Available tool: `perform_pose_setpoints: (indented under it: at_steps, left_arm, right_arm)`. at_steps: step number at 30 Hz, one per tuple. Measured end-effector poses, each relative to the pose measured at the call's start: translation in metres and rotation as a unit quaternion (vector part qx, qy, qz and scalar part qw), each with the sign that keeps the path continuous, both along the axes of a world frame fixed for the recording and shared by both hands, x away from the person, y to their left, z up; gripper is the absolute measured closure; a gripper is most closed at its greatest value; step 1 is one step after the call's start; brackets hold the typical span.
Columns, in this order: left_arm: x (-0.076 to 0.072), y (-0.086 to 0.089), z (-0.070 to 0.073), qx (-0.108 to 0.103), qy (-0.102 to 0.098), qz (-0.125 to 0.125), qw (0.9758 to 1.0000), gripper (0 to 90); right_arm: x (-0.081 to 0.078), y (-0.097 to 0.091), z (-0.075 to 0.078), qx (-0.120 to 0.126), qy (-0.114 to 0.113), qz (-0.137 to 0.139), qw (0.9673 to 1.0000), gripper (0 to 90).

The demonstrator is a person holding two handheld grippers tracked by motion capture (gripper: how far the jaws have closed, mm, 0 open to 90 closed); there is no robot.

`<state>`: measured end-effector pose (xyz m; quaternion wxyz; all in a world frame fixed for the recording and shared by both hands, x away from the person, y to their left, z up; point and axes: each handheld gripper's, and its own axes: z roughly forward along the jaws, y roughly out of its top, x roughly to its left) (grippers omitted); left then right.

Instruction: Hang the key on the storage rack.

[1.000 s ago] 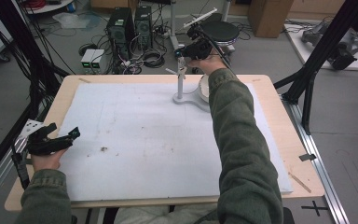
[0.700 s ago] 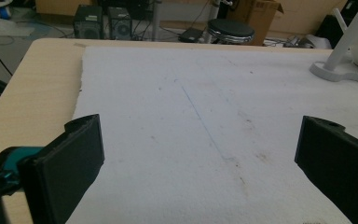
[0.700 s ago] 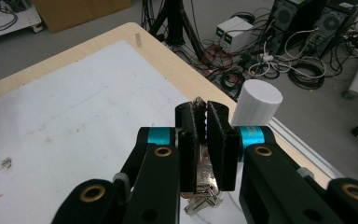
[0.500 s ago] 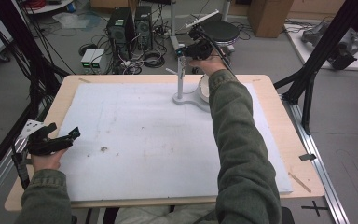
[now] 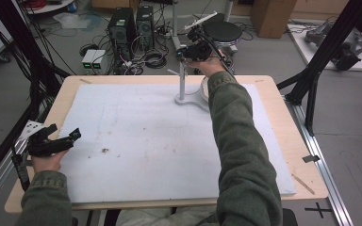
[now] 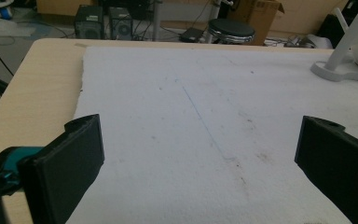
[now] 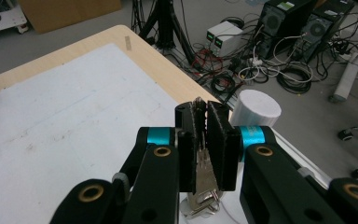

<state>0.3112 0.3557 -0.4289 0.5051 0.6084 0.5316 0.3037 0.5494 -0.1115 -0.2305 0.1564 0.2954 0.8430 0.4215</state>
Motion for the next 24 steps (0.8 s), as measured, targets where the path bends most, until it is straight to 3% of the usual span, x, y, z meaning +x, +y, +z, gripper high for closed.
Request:
perform_pose_setpoints:
  at_steps: [2,6,11,24]
  left_arm:
    - [0.0,0.0,0.0,-0.001,0.0,0.0,1.0,1.7]
    - [0.0,0.0,0.0,-0.002,0.0,0.0,1.0,1.7]
    - [-0.001,0.0,0.0,-0.002,0.001,-0.001,1.0,1.7]
    - [-0.001,0.0,0.001,-0.002,0.003,-0.001,1.0,1.7]
  right_arm:
    - [-0.001,-0.001,0.001,0.003,0.001,-0.002,1.0,83.6]
    - [-0.004,-0.005,0.004,0.022,-0.004,-0.013,0.9997,65.6]
    - [-0.009,-0.01,0.007,0.026,0.001,-0.016,0.9995,46.7]
    - [-0.021,-0.019,0.014,0.033,0.012,-0.015,0.9993,23.2]
